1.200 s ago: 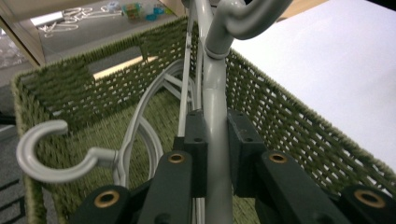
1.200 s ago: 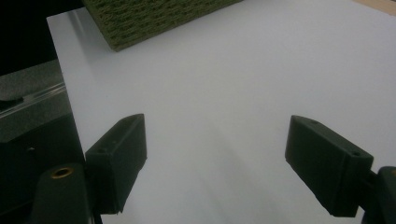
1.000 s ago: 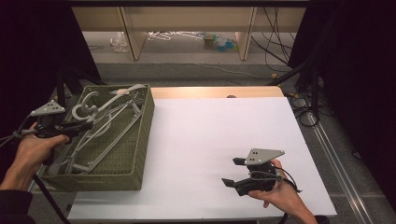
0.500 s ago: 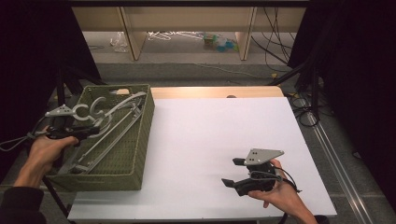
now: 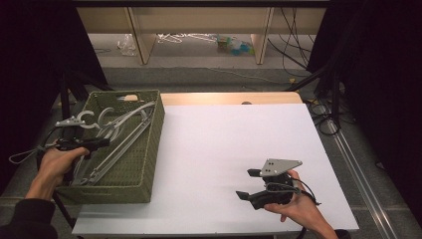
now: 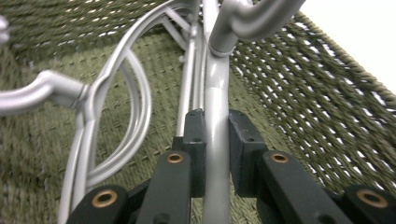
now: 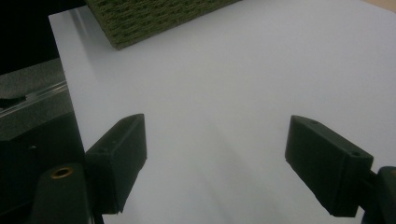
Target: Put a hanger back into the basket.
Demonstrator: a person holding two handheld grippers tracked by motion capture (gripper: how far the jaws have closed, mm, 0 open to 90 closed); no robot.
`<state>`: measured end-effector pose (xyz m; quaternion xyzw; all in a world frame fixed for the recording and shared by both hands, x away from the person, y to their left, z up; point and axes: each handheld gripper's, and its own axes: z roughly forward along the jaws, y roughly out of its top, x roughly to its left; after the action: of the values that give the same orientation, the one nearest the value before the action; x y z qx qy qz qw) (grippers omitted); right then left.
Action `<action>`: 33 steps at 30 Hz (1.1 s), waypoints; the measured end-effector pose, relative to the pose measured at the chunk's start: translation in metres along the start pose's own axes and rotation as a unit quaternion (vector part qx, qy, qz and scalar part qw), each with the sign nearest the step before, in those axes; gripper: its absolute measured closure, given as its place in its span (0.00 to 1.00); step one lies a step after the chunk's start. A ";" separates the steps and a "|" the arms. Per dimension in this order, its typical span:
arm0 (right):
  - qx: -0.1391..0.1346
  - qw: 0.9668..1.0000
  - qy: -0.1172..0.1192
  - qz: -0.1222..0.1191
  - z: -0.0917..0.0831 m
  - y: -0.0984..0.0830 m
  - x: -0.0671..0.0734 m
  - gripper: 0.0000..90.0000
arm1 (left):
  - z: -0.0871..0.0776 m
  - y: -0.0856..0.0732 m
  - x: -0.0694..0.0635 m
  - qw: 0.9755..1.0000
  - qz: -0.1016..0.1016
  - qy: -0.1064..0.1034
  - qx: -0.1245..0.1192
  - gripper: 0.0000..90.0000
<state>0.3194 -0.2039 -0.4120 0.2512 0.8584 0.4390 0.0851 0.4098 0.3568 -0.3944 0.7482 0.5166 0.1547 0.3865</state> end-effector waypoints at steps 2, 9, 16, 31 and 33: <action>0.000 1.000 0.000 0.000 0.000 0.000 0.000 0.24 | 0.000 0.000 0.003 1.000 -0.016 0.019 0.000 0.85; -0.001 1.000 -0.002 0.002 0.000 0.000 -0.001 0.24 | 0.004 -0.001 0.009 0.996 -0.042 0.073 0.004 0.82; 0.000 1.000 0.001 0.001 0.001 -0.001 -0.001 0.24 | 0.005 -0.003 0.014 0.995 -0.043 0.093 0.019 0.78; -0.001 1.000 -0.001 0.003 0.001 -0.001 -0.001 0.24 | 0.000 -0.006 0.015 0.988 -0.067 0.137 0.005 0.58; -0.003 1.000 -0.004 0.004 0.001 -0.001 -0.001 0.24 | -0.003 -0.005 0.011 0.989 -0.064 0.132 -0.004 0.55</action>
<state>0.3205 -0.2045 -0.4135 0.2559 0.8560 0.4406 0.0875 0.4096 0.3688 -0.3980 0.6852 0.6093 0.2292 0.3268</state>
